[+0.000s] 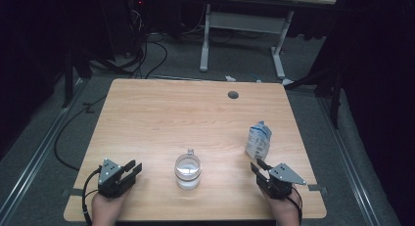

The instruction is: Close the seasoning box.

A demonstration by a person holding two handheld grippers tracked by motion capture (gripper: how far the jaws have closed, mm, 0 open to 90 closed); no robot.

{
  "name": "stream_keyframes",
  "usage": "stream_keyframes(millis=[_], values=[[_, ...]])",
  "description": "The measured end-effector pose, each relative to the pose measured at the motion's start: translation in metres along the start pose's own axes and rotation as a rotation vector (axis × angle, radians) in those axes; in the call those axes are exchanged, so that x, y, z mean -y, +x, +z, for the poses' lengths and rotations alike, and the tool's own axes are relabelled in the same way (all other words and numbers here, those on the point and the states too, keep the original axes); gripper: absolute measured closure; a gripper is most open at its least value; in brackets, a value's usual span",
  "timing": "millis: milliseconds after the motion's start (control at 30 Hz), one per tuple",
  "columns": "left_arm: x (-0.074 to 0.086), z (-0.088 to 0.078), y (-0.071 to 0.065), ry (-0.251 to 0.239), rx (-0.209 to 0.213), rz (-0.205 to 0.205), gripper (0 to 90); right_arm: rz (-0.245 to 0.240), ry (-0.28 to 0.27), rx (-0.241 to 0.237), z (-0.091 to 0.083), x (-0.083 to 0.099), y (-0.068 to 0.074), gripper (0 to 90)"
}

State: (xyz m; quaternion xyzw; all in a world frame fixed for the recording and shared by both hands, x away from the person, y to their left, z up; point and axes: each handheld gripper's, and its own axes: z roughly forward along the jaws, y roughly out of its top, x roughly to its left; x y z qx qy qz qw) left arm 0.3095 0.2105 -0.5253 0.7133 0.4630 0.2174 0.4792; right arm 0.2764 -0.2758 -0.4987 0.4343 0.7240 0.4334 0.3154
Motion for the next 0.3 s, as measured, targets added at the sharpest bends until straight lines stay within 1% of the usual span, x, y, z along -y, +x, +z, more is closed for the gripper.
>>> stream_keyframes(millis=[133, 200, 300], values=[[-0.0003, 0.0001, 0.0000, -0.002, 0.001, 0.001, 66.9, -0.001, 0.005, -0.002, 0.0013, 0.0004, 0.0023, 69.0], [-0.0003, 0.0001, -0.0003, -0.001, 0.002, 0.004, 66.8, -0.010, 0.002, -0.006, 0.0022, 0.0003, 0.0028, 68.7], [-0.0006, -0.0001, -0.0002, -0.003, 0.002, 0.002, 66.8, -0.005, 0.007, -0.008, 0.0030, 0.0003, 0.0045, 68.6]])
